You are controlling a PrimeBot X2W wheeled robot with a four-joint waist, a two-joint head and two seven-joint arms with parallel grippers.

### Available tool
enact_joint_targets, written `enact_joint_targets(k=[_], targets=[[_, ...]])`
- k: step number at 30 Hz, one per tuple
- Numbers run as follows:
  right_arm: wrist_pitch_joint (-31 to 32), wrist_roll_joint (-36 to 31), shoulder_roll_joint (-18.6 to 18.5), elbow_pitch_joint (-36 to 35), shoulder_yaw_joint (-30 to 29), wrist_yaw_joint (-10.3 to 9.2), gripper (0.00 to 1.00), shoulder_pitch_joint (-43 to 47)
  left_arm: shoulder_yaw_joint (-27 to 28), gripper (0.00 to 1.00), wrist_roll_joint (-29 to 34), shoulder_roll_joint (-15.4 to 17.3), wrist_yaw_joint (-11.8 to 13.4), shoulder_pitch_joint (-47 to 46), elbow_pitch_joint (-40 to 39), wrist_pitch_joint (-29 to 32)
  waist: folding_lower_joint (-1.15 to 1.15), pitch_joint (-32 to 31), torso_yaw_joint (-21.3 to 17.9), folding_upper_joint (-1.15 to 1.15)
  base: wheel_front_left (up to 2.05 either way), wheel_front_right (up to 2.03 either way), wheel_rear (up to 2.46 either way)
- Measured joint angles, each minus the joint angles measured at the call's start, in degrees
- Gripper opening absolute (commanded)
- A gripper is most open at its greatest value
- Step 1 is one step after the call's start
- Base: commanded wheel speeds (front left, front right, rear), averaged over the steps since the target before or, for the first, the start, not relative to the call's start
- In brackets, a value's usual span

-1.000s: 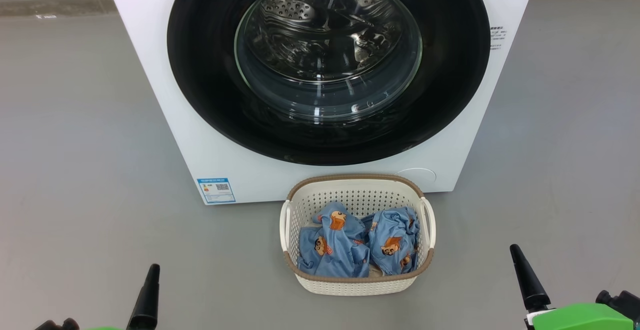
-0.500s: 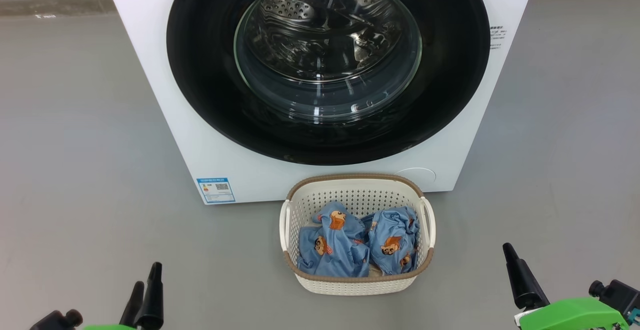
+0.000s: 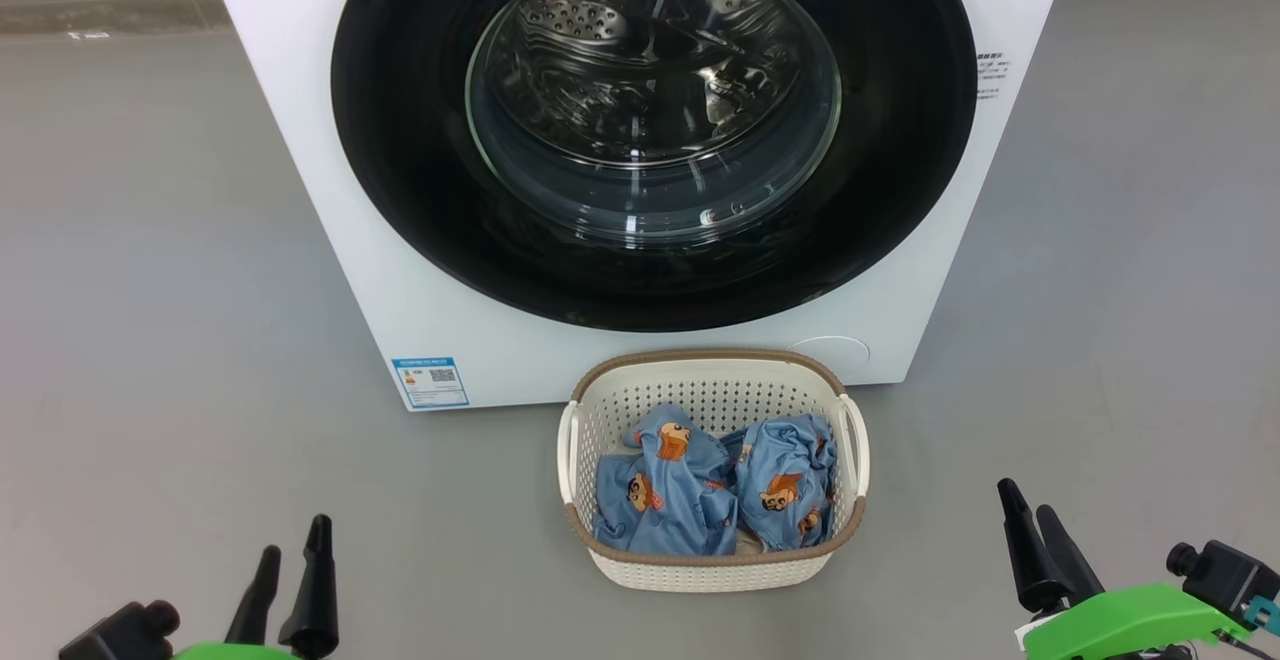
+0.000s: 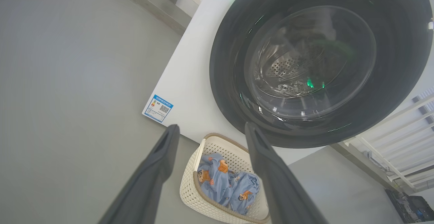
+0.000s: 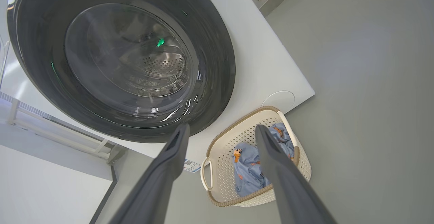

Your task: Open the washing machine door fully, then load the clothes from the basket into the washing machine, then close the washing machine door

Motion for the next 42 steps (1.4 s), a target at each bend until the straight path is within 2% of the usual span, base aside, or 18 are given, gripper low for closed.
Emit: enact_joint_targets(k=[42], targets=[[-6.49,-26.01,-1.27,1.25,1.19,0.00,1.00,-1.24,-1.53,1.00,28.35,1.67,-0.02,0.03,-2.10,-6.79,0.00,-0.16,-0.56,0.00,0.00,0.00,0.00]])
